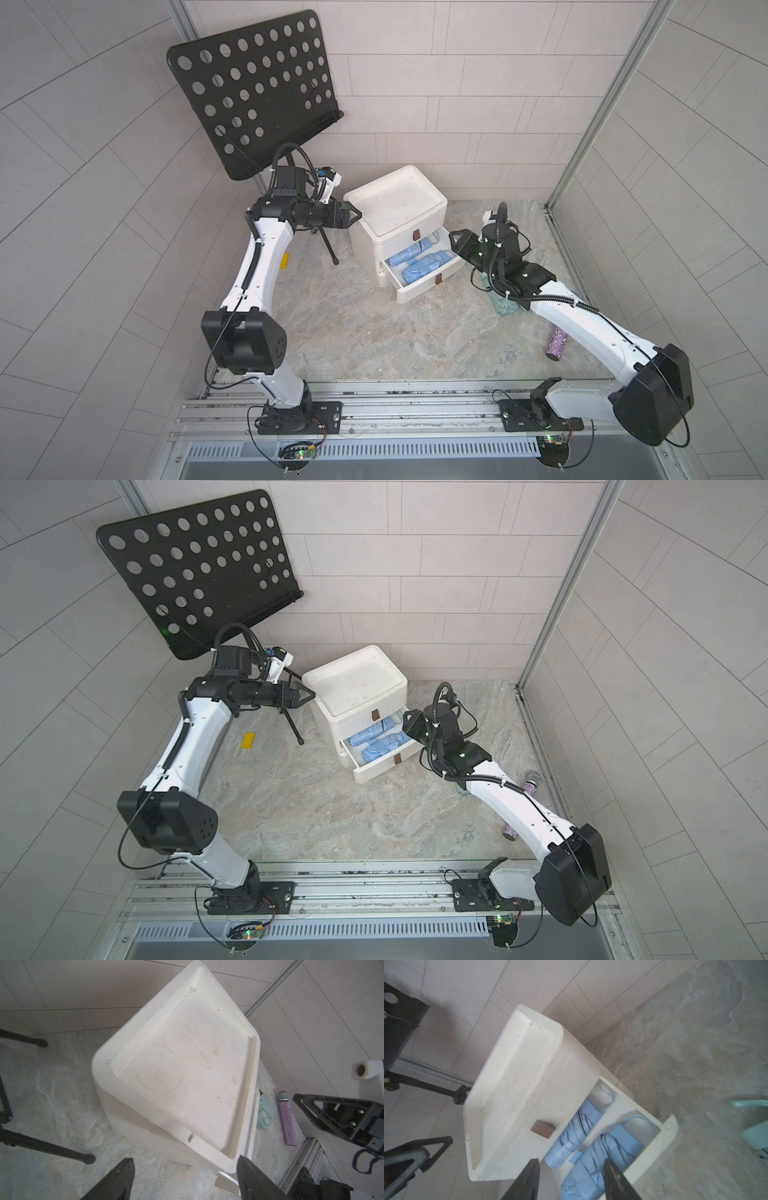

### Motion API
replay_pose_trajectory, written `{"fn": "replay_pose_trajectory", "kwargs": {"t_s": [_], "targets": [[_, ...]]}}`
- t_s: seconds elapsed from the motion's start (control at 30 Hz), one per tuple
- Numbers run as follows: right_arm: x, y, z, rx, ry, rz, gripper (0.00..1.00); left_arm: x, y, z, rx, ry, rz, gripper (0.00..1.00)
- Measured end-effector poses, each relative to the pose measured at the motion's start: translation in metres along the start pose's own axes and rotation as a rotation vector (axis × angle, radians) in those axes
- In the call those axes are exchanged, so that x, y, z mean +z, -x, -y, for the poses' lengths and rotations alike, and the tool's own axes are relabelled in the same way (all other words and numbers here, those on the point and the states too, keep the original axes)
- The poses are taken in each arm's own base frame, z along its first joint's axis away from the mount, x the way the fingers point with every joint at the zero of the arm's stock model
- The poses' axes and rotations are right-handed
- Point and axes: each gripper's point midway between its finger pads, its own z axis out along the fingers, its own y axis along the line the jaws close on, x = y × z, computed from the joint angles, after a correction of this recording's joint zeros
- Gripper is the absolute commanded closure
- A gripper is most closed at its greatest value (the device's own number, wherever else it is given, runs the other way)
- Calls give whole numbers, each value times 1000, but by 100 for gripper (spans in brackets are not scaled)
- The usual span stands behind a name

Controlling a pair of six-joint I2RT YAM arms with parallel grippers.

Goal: Place the umbrella in the drawer by color
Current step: Close the drawer in the storage box.

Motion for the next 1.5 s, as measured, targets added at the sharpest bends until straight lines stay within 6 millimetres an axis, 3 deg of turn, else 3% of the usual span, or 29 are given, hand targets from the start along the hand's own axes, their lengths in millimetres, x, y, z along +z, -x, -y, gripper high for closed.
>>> {"fn": "replay_pose_trajectory", "kwargs": {"t_s": [0.2,0.53,0.7,0.87,1.03,1.17,1.5], "targets": [[-18,-32,41,-111,-77,-72,52,15,21,-30,47,106,39,10],[-25,-54,65,-193,-108,-119,47,56,66,-52,103,64,111,9],[-8,-77,78,-191,-106,-167,53,82,76,-49,168,3,100,16],[17,-99,85,-156,-80,-205,61,101,72,-38,238,-64,61,32],[39,-106,75,-102,-8,-202,66,103,67,-26,310,-97,34,49],[50,-110,70,-68,29,-202,66,105,66,-28,360,-82,24,61],[67,-111,71,-41,28,-202,68,104,69,-38,409,-55,25,64]]}}
